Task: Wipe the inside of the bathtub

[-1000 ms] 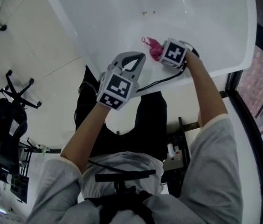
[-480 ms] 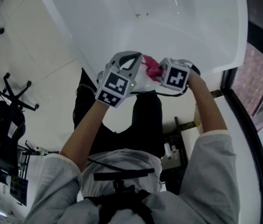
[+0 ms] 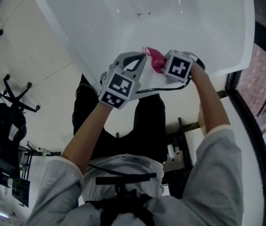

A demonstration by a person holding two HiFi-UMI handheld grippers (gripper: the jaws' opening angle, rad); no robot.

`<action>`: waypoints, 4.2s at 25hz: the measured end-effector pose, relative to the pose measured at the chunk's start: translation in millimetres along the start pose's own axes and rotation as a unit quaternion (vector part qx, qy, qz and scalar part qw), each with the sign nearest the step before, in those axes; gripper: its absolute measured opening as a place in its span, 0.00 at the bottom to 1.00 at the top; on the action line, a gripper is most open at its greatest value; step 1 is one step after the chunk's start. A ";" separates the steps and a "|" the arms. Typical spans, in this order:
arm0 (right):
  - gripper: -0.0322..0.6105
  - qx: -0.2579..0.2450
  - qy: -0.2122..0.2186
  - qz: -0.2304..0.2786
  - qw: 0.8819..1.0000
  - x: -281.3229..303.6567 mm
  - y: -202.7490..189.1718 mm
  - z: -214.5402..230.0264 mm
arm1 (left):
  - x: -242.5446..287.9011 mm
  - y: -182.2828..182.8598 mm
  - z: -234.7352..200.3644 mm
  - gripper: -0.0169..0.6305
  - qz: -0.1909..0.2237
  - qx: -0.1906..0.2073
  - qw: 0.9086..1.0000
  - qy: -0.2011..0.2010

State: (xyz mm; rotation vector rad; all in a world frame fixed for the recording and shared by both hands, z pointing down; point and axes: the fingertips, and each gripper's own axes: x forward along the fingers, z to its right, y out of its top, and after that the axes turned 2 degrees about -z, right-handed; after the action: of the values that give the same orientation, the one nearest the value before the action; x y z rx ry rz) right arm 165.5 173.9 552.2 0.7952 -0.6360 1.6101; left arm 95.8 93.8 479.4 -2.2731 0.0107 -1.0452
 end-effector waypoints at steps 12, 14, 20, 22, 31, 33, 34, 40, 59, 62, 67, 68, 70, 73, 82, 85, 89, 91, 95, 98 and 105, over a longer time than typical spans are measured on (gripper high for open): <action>0.19 -0.007 -0.010 -0.006 1.000 56.7 28.5 92.1 | 33.4 -8.6 -32.5 0.04 -0.001 -0.002 1.000 0.024; 0.19 -0.006 -0.009 -0.001 1.000 65.7 33.1 104.7 | 42.7 -10.4 -44.5 0.04 -0.003 -0.009 0.999 0.033; 0.19 0.002 -0.036 -0.004 0.999 90.6 45.8 149.2 | 72.3 -20.4 -75.2 0.04 -0.019 -0.029 0.998 0.052; 0.19 0.001 -0.039 -0.007 0.999 99.3 48.3 158.9 | 83.1 -27.3 -79.5 0.04 -0.026 -0.034 0.998 0.054; 0.18 -0.030 0.005 0.037 0.999 79.7 56.5 120.8 | 97.1 -40.2 -91.7 0.04 -0.033 -0.047 0.997 0.060; 0.18 -0.049 0.022 0.022 0.998 66.2 47.5 91.8 | 95.8 -41.9 -92.3 0.04 -0.034 -0.051 0.996 0.058; 0.18 -0.054 0.028 0.015 0.998 59.3 41.9 79.0 | 95.0 -42.0 -92.3 0.04 -0.033 -0.053 0.996 0.058; 0.18 -0.038 0.027 0.005 0.999 26.5 13.1 40.4 | 91.2 -38.6 -87.1 0.04 -0.031 -0.052 0.997 0.049; 0.19 0.018 -0.027 -0.009 0.999 74.0 20.4 149.5 | 128.1 -57.3 -102.7 0.04 -0.059 -0.047 0.996 0.053; 0.19 0.017 -0.044 -0.006 0.999 89.8 26.9 180.2 | 144.2 -61.5 -107.6 0.04 -0.062 -0.049 0.995 0.061; 0.18 0.029 -0.063 -0.025 0.997 114.2 30.3 220.2 | 161.4 -78.7 -122.3 0.04 -0.075 -0.057 0.992 0.079; 0.19 0.018 -0.064 0.000 0.998 119.5 42.1 227.2 | 164.3 -82.3 -125.8 0.04 -0.078 -0.058 0.992 0.084; 0.18 0.016 -0.072 0.006 0.997 127.6 47.5 239.7 | 168.2 -87.1 -132.6 0.04 -0.081 -0.062 0.990 0.093; 0.18 0.038 -0.083 -0.053 0.994 137.0 33.3 250.5 | 169.6 -89.0 -140.7 0.03 -0.080 -0.066 0.989 0.103; 0.18 -0.021 -0.036 0.055 0.998 134.0 85.4 214.5 | 160.9 -88.5 -153.4 0.04 -0.078 -0.084 0.986 0.121; 0.18 -0.052 -0.013 0.059 0.997 120.0 78.2 175.9 | 158.4 -84.8 -148.9 0.04 -0.077 -0.086 0.986 0.119; 0.18 -0.101 -0.007 0.030 0.994 90.9 60.5 130.2 | 154.3 -86.6 -143.2 0.03 -0.084 -0.094 0.986 0.111; 0.18 -0.116 -0.008 0.012 0.993 75.3 50.2 111.8 | 151.8 -86.5 -138.6 0.04 -0.087 -0.093 0.986 0.107; 0.18 -0.121 -0.004 -0.011 0.993 58.9 34.6 93.7 | 151.0 -82.5 -135.8 0.04 -0.083 -0.090 0.987 0.101; 0.18 -0.100 0.005 -0.001 0.995 67.0 35.0 100.0 | 153.5 -77.9 -135.8 0.04 -0.076 -0.084 0.989 0.098; 0.18 -0.052 -0.026 0.007 0.998 100.9 44.6 175.4 | 170.6 -84.4 -150.8 0.04 -0.077 -0.083 0.988 0.104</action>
State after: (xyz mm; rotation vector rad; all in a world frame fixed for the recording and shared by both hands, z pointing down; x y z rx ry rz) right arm 138.7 92.8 741.0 0.7583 -0.7580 1.5602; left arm 88.8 36.5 715.3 -2.3316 0.0083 -1.4076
